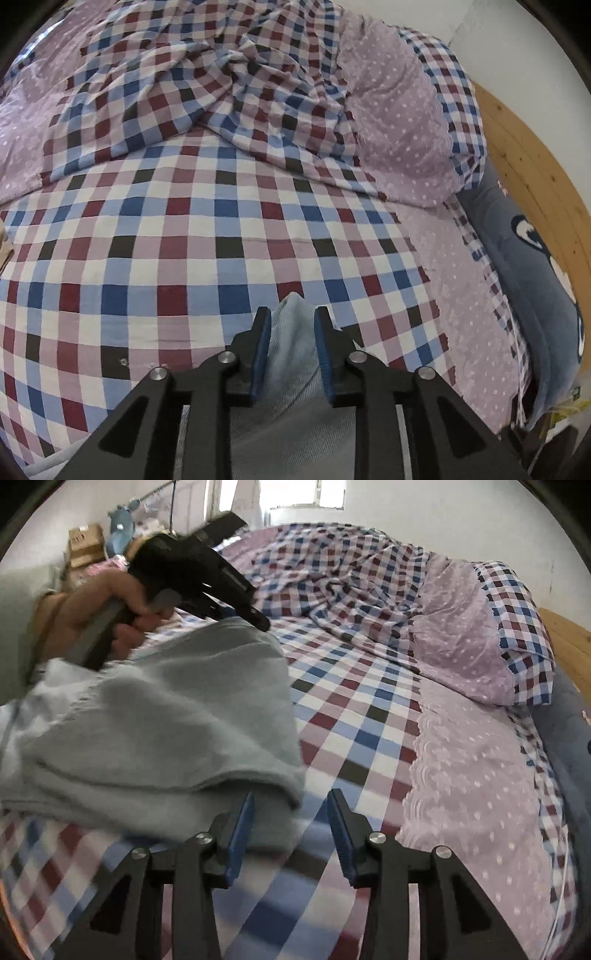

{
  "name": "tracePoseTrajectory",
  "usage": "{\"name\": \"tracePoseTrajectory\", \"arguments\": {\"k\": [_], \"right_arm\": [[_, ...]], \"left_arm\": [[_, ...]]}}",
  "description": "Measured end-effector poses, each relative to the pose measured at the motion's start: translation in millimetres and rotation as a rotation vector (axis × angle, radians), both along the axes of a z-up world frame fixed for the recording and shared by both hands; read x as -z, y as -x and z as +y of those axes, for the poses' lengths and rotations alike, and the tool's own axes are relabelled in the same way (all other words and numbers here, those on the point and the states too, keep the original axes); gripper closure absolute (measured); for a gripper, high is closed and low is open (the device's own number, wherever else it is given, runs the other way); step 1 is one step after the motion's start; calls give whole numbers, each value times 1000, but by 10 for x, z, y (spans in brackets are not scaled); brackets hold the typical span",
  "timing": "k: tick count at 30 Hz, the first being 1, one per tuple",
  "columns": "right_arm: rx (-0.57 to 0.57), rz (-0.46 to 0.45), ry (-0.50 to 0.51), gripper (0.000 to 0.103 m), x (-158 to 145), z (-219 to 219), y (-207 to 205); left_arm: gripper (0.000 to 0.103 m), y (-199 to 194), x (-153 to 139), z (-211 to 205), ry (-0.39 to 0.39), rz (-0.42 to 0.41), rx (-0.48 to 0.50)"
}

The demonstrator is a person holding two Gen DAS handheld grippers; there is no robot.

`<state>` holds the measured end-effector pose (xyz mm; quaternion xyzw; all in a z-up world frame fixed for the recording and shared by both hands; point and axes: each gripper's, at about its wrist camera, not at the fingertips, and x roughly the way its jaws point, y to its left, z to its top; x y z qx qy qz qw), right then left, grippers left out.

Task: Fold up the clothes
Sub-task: 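Drag the held pants edge across the bed with the left gripper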

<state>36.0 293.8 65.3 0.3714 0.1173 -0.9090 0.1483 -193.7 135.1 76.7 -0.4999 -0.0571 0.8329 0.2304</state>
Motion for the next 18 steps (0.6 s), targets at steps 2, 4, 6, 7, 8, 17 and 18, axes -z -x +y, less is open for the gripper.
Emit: {"name": "tracePoseTrajectory", "arguments": {"k": [2, 4, 6, 7, 8, 17, 18], "right_arm": [[23, 20, 4, 64, -26, 26, 119], [44, 37, -3, 72, -35, 11, 237], [43, 16, -25, 84, 53, -76, 340], [35, -4, -39, 95, 117, -125, 394], [29, -13, -52, 100, 154, -162, 419], [72, 225, -146, 103, -515, -131, -381], [85, 201, -138, 103, -446, -94, -422]], "left_arm": [[79, -1, 8, -5, -7, 5, 7], [87, 3, 14, -17, -22, 5, 19], [92, 10, 17, -25, -31, 3, 30], [93, 13, 16, -30, -33, 3, 33], [97, 17, 14, -34, -35, 3, 36], [103, 43, -71, -319, -85, 63, -100], [103, 90, 13, -355, -62, 40, -140]]}}
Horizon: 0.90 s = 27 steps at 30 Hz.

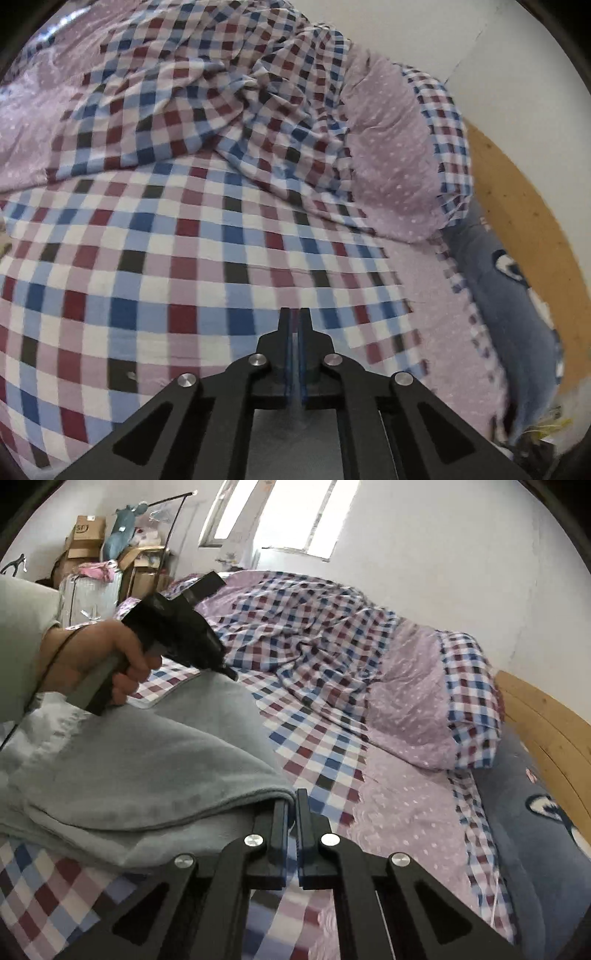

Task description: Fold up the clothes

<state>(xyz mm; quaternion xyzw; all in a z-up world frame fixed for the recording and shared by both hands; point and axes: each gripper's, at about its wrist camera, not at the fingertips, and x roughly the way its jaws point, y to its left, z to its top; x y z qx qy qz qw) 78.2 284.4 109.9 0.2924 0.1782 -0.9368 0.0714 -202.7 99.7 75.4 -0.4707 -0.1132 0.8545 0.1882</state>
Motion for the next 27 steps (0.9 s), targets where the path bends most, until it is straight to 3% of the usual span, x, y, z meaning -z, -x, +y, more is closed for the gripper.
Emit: {"name": "tracePoseTrajectory", "arguments": {"k": [3, 6, 8, 9, 10, 12, 14, 19, 21, 24, 27], "right_arm": [[3, -134, 46, 102, 314, 100, -18], [-17, -266, 50, 101, 504, 121, 12], [-23, -307, 9, 101, 569, 122, 0], [-22, -322, 5, 101, 566, 139, -29], [-16, -324, 10, 101, 543, 171, -73], [-6, -329, 22, 101, 497, 235, -162], [15, -313, 56, 101, 420, 287, -255], [2, -246, 142, 100, 153, 84, -394], [-47, -217, 205, 94, 26, -177, -406], [-152, -190, 261, 64, -75, -674, -446], [-241, -193, 271, 62, -41, -1234, -501]], "left_arm": [[103, 67, 223, -113, -70, -81, 22], [103, -40, 233, -137, -60, -85, 69], [103, -109, 180, -226, -47, -81, 67], [98, -139, 144, -278, -35, -79, 65], [93, -183, 99, -377, -41, -79, 63], [53, -295, 0, -601, -60, -71, 52], [39, -471, -83, -853, -78, -57, 30], [39, -1110, -162, -1438, -139, -59, -27], [37, -1435, -116, -1544, -213, -84, -33], [31, -1827, -9, -1585, -318, -105, -48], [31, -2175, 124, -1620, -424, -132, -71]]}}
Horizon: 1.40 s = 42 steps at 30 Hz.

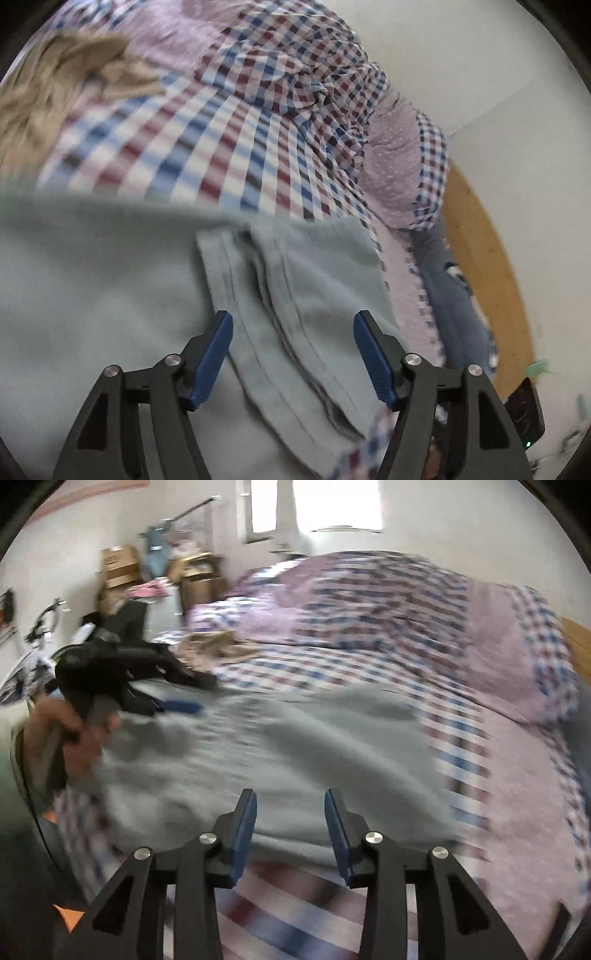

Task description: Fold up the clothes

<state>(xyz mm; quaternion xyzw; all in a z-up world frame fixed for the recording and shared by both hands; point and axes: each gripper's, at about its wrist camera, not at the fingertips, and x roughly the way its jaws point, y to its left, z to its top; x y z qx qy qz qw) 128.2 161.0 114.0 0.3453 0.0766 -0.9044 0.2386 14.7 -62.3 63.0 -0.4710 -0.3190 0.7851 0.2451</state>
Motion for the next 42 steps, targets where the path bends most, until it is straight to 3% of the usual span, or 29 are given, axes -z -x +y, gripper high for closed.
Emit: {"name": "tracePoseTrajectory", "arguments": {"k": [2, 5, 6, 7, 9, 10, 14, 16, 21, 27, 29, 32, 36, 38, 40, 42], "right_arm": [[-27, 6, -54, 62, 116, -321, 7], [-29, -30, -121, 64, 399, -579, 98], [-11, -43, -141, 68, 491, -606, 128], [10, -47, -155, 80, 549, -605, 151], [25, -45, -148, 82, 547, -588, 187], [27, -33, -149, 97, 494, -599, 190], [30, 122, -113, 96, -63, -772, 13], [10, 135, -120, 96, -38, -845, -6], [-15, -28, -46, 96, 529, -748, 75], [-97, -77, -26, 93, 502, -687, 154], [-105, -69, 45, 93, 389, -574, 197], [-66, -32, 146, 93, 272, -497, 235], [-49, -36, 94, 92, 380, -633, 325], [-55, -54, 71, 79, 465, -699, 348], [-60, -65, 56, 62, 524, -750, 345], [-63, -51, 38, 61, 532, -781, 288]], "left_arm": [[31, -114, 105, 18, -41, -33, 9], [33, -196, 210, 100, -32, -16, 47], [33, -206, 243, 102, -42, -17, 39], [34, -213, 275, 102, -53, -21, 31], [35, -170, 278, 126, -81, -25, 40], [35, -143, 267, 157, -82, -26, 47], [35, -90, 193, 234, -104, -1, 60], [35, -77, 152, 222, -99, 16, 42], [35, -6, 69, 223, 22, -4, -44], [35, 95, 36, 223, 66, 7, -85], [35, 65, 38, 103, 40, 16, -112], [35, 94, -40, -18, -66, 60, -118], [35, 284, 39, -22, -165, 22, -71], [35, 369, 152, -3, -245, -20, -38], [32, 440, 199, 64, -226, -27, -26], [32, 487, 252, 133, -144, -62, -47]]}}
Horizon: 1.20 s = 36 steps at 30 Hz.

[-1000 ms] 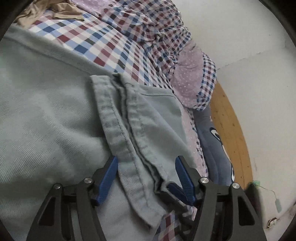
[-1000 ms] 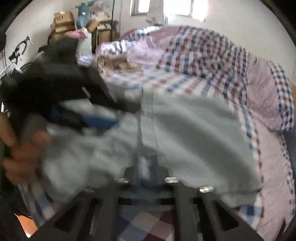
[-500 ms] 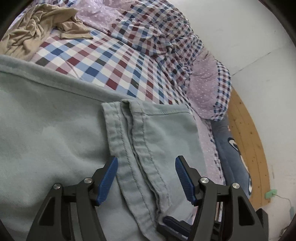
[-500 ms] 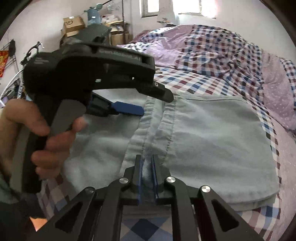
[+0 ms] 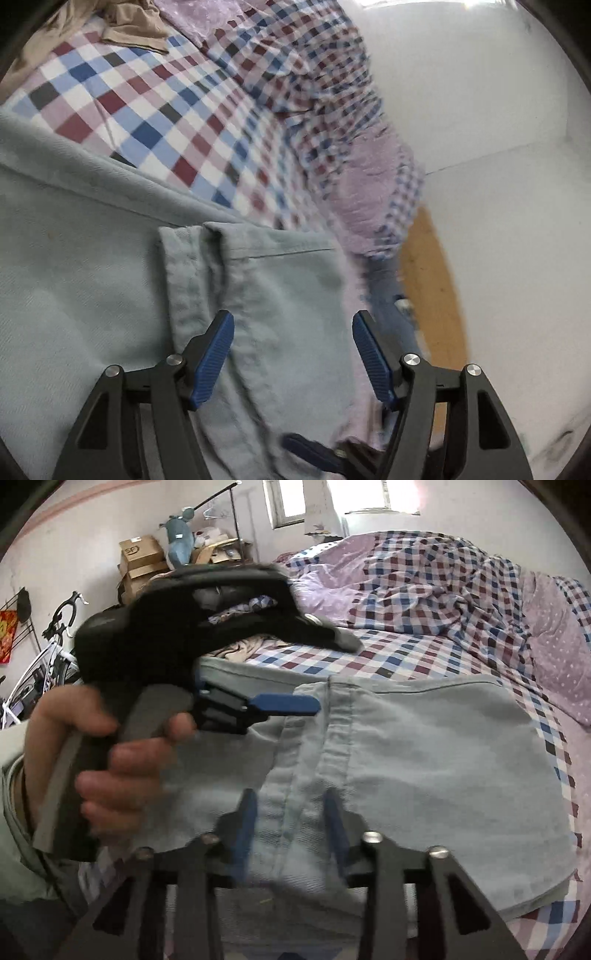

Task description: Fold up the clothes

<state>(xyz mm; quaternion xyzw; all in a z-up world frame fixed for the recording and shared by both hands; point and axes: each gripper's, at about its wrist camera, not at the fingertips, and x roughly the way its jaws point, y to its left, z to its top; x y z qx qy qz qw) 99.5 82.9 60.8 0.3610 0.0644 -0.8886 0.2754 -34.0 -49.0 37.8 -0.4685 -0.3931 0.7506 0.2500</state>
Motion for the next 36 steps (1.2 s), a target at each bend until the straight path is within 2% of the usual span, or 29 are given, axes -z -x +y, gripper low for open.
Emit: {"name": "tracePoseTrajectory", "arguments": {"k": [2, 5, 7, 12, 13, 15, 16, 18, 20, 21, 24, 29, 32, 36], "right_arm": [[7, 18, -32, 60, -2, -13, -34], [28, 23, -46, 60, 8, 23, -35], [45, 10, -40, 60, 19, 71, 9], [83, -12, -1, 59, 6, 208, 4], [87, -18, 3, 58, 13, 219, 10], [92, -29, 8, 58, 28, 223, 18], [94, -31, 10, 58, 28, 219, 16], [95, -32, 11, 56, 25, 202, 10], [99, -36, 5, 56, 45, 192, 5], [104, -41, 2, 56, 63, 189, 8], [124, -48, 13, 56, 69, 192, 24], [146, -27, -14, 56, 65, 155, -16], [150, -6, -64, 56, 77, 94, -20], [152, -5, -94, 58, 68, 73, -10]], "left_arm": [[32, 28, 45, 69, 52, -34, -18], [26, 11, -4, 199, 110, -18, -3], [26, 30, 7, 301, 89, -16, 23], [26, 12, 42, 294, 90, -20, 12], [28, 12, 50, 275, 82, -28, -1], [48, -28, 69, 191, 85, -54, -32], [54, -29, 89, 163, 81, -64, -55], [85, -53, 152, 82, 55, -78, -83], [86, -45, 182, 81, 31, -79, -82], [90, -44, 185, 87, 27, -76, -82], [97, -92, 103, 108, 13, -22, -82], [100, -135, -48, 174, 14, 46, -70], [100, -120, -39, 150, 24, 37, -73], [97, -60, 72, 62, 74, -16, -90]]}}
